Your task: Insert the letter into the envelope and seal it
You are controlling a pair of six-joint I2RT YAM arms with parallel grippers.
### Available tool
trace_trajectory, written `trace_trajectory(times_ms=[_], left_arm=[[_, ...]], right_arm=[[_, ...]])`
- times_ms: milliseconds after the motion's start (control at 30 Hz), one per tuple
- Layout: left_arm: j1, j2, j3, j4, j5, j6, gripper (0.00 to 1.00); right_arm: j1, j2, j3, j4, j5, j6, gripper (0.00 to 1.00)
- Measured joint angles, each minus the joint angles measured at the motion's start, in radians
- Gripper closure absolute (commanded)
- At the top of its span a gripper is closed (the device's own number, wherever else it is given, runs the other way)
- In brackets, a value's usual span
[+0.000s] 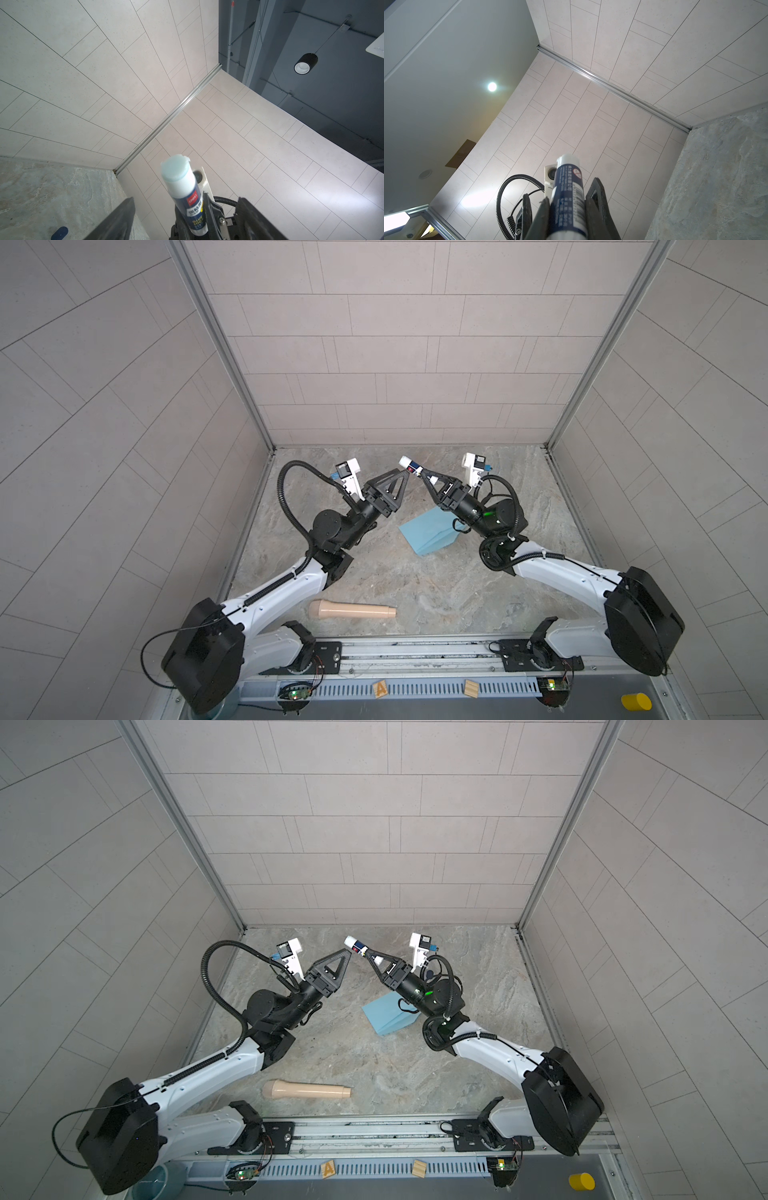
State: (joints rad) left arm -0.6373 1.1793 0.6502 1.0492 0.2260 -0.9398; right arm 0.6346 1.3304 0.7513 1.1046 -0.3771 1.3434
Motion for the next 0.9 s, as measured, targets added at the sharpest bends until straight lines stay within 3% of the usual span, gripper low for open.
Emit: trace_trajectory(times_ms=[900], left_arm=[[0.000, 0.039, 0.015, 0.034, -0.026, -0.107, 0.47]], right_arm=[[0.061, 0.051, 0.002, 0.053, 0.043, 0.000, 1.00]])
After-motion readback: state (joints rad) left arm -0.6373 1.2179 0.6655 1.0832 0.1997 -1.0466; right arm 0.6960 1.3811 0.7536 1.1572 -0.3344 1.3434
